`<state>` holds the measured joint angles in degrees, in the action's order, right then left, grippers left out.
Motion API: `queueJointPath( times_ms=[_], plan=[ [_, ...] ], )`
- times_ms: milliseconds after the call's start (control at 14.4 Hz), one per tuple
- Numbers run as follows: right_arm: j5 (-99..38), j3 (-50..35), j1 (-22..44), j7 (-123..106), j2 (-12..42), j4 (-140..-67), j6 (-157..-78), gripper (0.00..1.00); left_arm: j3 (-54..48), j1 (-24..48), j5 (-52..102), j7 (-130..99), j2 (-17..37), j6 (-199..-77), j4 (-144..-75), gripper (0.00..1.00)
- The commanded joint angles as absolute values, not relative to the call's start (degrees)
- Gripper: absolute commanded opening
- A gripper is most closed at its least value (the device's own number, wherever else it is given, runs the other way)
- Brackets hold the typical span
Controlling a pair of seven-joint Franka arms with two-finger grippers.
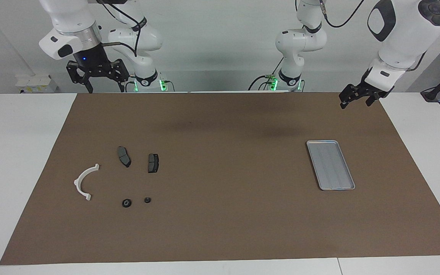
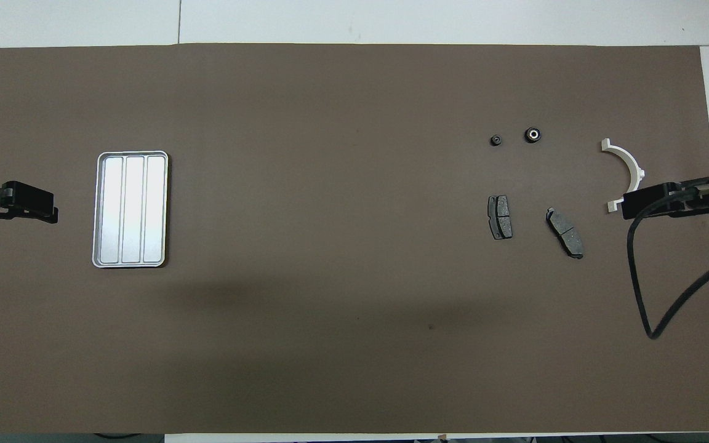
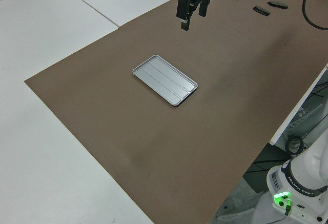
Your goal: Pick bearing gear from pile to tray
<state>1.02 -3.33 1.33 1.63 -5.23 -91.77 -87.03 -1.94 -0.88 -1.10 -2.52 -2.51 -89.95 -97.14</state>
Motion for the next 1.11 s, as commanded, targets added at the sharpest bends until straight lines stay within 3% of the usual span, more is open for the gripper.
queueJointPath(
  times_ms=[0, 417, 694, 833, 1042],
  plan=[
    [1.2, -3.5, 1.6, 2.5, -6.0, -97.0, -92.4, 1.0, -1.3, -0.4, -0.7, -2.1, -3.9, -91.1, -98.0, 1.0],
    [1.6, -4.0, 3.7, 13.2, 9.6, -98.1, -108.8, 1.0, -1.4, -0.3, -1.1, -2.5, -4.0, -91.6, -98.0, 1.0],
    [2.3, -4.0, 6.0, 20.5, 21.2, -94.3, -117.4, 1.0, -1.4, -0.3, -1.1, -2.7, -4.0, -91.8, -98.2, 1.0],
    [2.9, -3.8, 7.2, 21.4, 26.3, -91.3, -118.4, 1.0, -1.3, -0.7, -0.7, -2.2, -4.0, -90.5, -98.0, 1.0],
    [4.1, -3.6, 7.6, 26.3, 36.5, -80.5, -115.4, 1.0, -1.3, -0.4, -0.6, -3.3, -4.2, -91.2, -98.7, 1.0]
  ],
)
